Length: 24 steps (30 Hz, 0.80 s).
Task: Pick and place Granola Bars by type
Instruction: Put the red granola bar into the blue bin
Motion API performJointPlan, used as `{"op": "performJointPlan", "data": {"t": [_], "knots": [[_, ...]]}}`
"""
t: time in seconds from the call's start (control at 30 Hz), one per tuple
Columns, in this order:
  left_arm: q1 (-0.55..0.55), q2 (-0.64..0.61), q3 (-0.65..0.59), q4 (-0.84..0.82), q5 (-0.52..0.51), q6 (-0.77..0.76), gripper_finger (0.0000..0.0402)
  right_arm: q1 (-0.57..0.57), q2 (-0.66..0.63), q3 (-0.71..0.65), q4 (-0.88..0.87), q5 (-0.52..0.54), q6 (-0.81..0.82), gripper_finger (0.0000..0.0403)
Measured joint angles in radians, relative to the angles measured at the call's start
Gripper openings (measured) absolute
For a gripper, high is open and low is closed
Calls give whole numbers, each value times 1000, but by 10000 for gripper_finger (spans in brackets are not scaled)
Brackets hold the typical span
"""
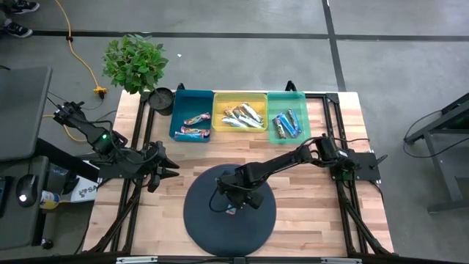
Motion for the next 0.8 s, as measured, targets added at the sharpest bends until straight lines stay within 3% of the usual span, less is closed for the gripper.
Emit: {"op": "performJointPlan", "data": {"t": [0.57,0.8], "knots": [[0,0,0,0,4,0,131,-1,-1,70,-65,86,24,114],[0,0,0,-1,4,0,131,-14,-2,138,-108,72,78,92]]}}
